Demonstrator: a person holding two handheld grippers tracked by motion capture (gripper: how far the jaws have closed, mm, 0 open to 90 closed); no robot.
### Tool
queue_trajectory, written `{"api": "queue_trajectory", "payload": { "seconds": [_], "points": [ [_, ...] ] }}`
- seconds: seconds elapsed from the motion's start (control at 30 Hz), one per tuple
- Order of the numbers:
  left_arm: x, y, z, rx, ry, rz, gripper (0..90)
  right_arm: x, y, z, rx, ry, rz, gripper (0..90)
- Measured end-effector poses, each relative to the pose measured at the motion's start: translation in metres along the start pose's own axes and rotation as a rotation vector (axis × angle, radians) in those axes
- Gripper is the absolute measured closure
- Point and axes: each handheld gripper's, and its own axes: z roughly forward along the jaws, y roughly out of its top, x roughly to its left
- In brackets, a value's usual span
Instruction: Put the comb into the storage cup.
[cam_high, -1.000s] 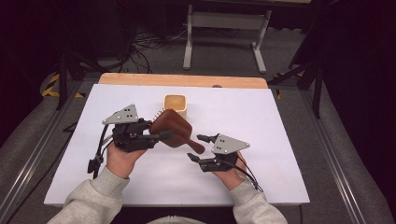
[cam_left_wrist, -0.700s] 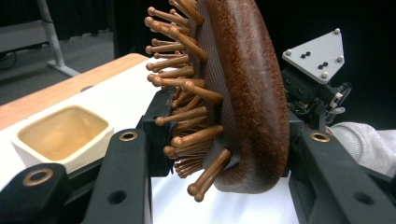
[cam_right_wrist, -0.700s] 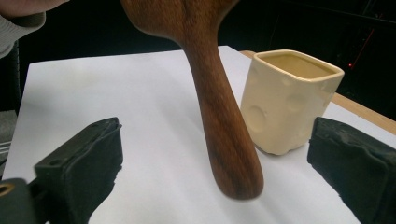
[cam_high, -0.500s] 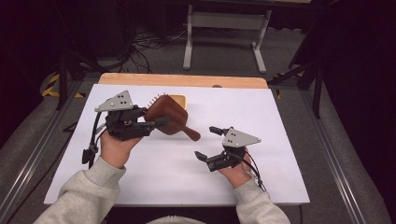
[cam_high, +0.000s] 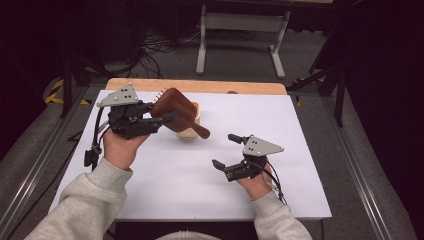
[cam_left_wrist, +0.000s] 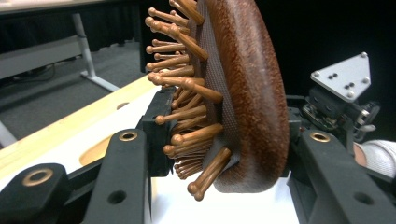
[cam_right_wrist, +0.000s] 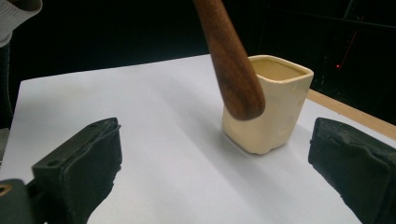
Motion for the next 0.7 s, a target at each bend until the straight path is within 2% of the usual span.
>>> {"api": "queue_trajectory", "payload": {
  "seconds": [0.17, 0.43, 0.7],
  "points": [
    [0.005, 0.003, -0.001, -0.011, 0.018, -0.004, 56.0, -0.001, -0.001, 0.0, 0.002, 0.0, 0.002, 3.5],
    [0.013, 0.008, -0.003, -0.036, 0.079, -0.004, 56.0, -0.002, -0.004, 0.002, 0.019, 0.001, 0.011, 3.5],
    [0.02, 0.012, -0.003, -0.06, 0.107, -0.022, 56.0, -0.002, -0.005, 0.003, 0.023, 0.007, 0.013, 3.5]
  ]
}}
